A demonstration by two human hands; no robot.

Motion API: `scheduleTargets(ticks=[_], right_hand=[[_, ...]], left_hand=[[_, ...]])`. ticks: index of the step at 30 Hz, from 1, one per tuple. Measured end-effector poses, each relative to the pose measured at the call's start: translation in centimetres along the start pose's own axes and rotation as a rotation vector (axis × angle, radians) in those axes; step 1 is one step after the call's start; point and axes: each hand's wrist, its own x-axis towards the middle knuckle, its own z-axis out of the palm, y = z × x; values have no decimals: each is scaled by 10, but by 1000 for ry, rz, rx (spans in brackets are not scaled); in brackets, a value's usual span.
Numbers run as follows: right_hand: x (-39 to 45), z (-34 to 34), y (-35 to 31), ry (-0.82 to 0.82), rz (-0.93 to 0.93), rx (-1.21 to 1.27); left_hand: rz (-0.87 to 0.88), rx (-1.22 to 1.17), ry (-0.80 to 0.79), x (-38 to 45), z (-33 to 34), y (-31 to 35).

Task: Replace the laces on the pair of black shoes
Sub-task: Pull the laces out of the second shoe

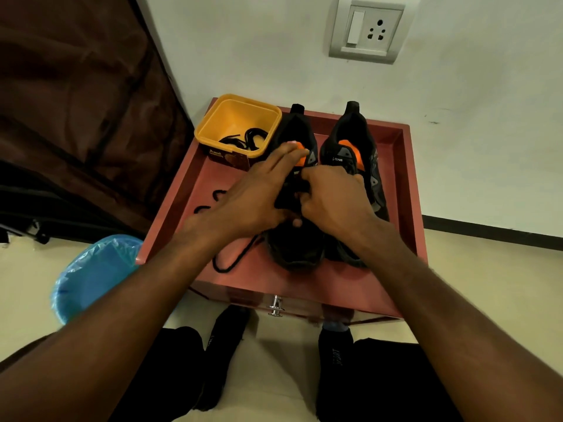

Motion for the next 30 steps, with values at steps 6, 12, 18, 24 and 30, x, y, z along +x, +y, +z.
scheduleTargets(ticks=[6, 12, 18, 24, 30], right_hand=[[-3, -2, 11, 77, 120, 371], [-8, -3, 23, 228, 231, 656], [1, 17, 12, 191, -62, 36], [2, 8, 8, 261, 93, 455], [0, -18, 24, 250, 136, 620]], left_hand=[[-22, -60, 104, -4, 4, 3], [-72, -138, 86, -7, 3, 4], [-37, -147, 108, -5, 5, 2], [-39, -142, 105, -7, 6, 1], [-36, -148, 100, -7, 7, 1]])
